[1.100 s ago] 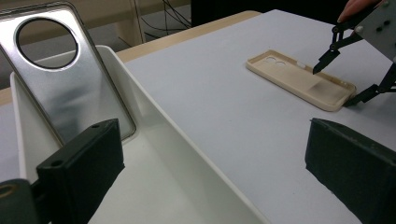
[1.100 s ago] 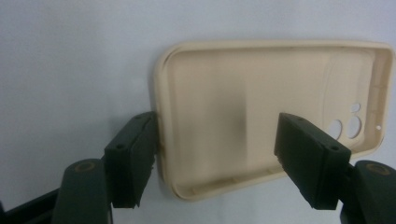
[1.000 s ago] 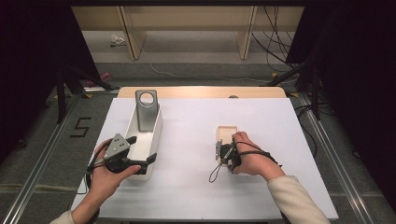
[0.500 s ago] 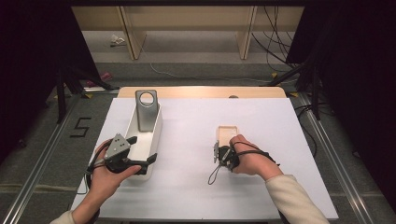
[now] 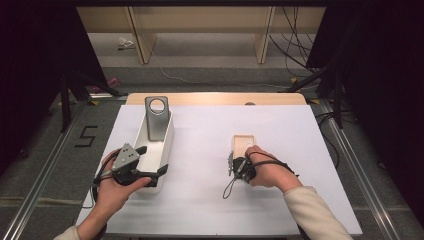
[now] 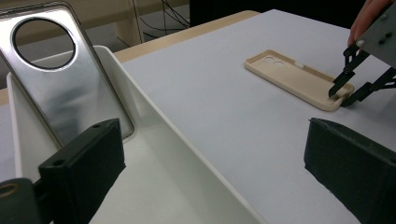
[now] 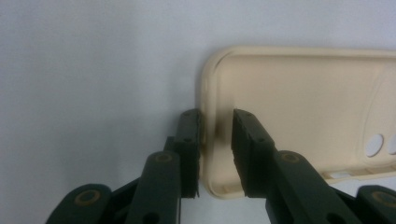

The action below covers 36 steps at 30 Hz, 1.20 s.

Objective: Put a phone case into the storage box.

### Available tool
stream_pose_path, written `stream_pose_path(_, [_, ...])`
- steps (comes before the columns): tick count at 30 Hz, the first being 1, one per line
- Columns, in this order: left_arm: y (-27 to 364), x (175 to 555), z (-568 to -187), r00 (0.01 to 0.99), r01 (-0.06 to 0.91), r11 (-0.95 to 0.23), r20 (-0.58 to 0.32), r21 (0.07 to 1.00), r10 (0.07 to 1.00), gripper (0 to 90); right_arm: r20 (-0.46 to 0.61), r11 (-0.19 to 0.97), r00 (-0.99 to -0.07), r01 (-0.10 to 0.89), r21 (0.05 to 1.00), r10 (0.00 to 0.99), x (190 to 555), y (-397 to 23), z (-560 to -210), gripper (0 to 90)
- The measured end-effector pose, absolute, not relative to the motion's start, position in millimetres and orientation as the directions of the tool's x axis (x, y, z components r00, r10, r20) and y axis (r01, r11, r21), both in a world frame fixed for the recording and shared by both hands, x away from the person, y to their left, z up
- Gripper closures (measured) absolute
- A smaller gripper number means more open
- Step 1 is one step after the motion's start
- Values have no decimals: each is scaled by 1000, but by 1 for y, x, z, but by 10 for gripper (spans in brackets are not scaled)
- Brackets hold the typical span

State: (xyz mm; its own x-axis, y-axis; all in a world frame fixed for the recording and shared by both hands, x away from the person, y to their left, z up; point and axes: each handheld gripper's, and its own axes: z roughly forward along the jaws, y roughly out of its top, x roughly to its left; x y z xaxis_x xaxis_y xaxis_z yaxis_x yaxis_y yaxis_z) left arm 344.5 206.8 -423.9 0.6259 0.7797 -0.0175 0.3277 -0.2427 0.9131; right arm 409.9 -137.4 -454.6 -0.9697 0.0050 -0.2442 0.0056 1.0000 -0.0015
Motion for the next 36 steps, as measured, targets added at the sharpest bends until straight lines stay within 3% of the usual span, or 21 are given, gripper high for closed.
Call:
stream_pose_path(17, [207,344,-424,627,327,-244,-16,913,779,50,-218,1000,-976,9,4,10,409,-136,-454,835])
stream_pose_path(36, [206,344,-424,630,325,-246,-15,913,777,60,-217,1000,-976,-6,-5,-7,408,-136,-454,855])
